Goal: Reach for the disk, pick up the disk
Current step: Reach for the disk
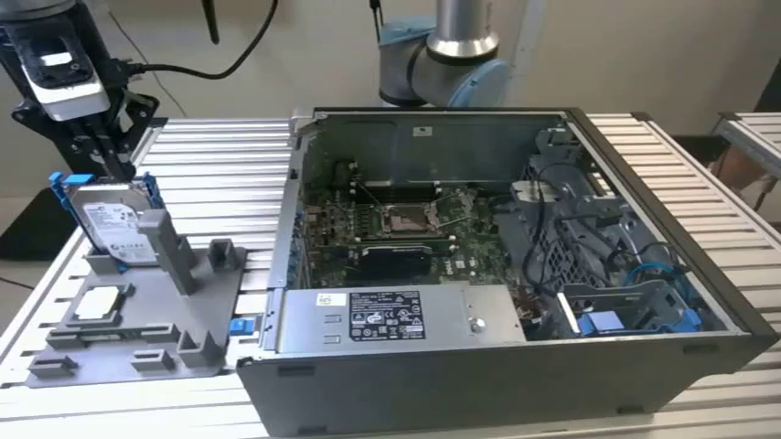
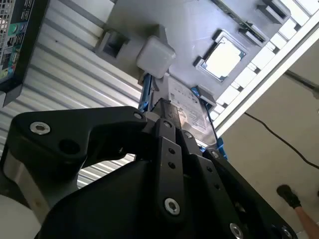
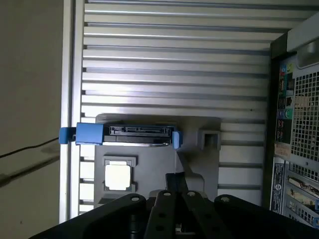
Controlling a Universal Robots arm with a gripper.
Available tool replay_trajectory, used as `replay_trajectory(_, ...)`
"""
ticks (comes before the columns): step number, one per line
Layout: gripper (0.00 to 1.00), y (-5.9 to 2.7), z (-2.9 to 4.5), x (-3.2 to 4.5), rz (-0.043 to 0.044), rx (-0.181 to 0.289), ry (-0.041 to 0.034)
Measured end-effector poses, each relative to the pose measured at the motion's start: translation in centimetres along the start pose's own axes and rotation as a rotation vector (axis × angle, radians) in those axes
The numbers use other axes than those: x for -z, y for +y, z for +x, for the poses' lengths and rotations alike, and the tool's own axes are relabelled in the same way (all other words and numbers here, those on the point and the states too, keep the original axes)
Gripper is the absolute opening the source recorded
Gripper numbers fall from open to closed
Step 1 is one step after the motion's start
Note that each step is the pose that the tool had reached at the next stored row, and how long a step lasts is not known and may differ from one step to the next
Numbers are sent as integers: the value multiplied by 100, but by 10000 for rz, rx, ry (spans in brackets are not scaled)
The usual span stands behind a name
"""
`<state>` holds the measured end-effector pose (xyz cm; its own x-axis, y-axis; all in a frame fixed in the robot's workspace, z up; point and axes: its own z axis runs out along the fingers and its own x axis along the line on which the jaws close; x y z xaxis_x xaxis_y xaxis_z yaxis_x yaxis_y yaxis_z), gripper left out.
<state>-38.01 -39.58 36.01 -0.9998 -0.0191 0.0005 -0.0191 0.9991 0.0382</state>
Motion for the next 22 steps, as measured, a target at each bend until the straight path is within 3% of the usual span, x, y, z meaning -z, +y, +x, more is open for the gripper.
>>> replay_trajectory(4, 0, 38, 10, -2, 3, 0, 0)
replay_trajectory(10, 0, 226, 69, -9, 6, 0, 0)
replay_trajectory(22, 0, 285, 509, -14, 6, 0, -1)
